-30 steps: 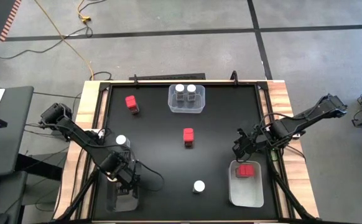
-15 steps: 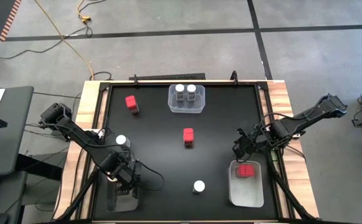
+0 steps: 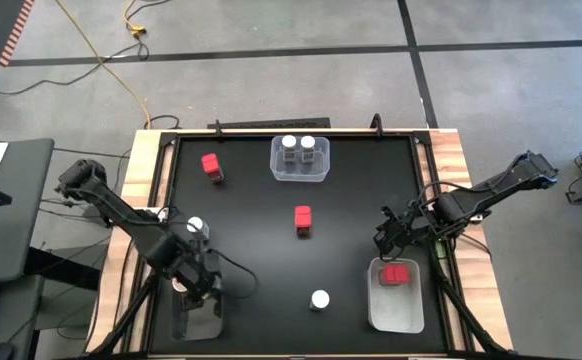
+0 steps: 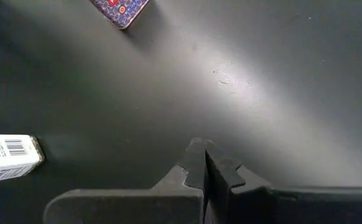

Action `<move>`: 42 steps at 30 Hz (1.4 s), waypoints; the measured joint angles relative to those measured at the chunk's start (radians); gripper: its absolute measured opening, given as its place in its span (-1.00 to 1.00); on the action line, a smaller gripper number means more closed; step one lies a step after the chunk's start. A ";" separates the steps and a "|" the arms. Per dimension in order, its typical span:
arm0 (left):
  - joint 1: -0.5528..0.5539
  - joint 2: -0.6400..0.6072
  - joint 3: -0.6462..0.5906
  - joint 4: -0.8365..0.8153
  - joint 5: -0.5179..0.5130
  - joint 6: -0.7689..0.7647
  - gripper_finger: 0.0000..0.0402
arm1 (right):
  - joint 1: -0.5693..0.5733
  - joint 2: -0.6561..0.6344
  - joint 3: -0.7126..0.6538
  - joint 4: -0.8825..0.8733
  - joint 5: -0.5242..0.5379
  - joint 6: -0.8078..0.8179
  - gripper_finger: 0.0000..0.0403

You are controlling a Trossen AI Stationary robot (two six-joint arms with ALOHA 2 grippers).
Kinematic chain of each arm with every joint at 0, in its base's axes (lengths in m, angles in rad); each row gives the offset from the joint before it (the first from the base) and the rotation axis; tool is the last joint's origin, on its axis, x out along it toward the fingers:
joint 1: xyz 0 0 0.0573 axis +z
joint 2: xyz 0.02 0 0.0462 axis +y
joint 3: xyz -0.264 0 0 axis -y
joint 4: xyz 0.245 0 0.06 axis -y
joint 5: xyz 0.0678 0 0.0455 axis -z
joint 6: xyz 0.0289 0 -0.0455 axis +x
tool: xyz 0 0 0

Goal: Sort spices by type
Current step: Put the brown spice bottle into the black bin, then put the right red spice can into the white bin

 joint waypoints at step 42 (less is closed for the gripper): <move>0.338 -0.263 -0.237 0.528 -0.281 0.463 0.76 | -0.226 0.002 0.000 0.443 0.191 -0.296 -0.71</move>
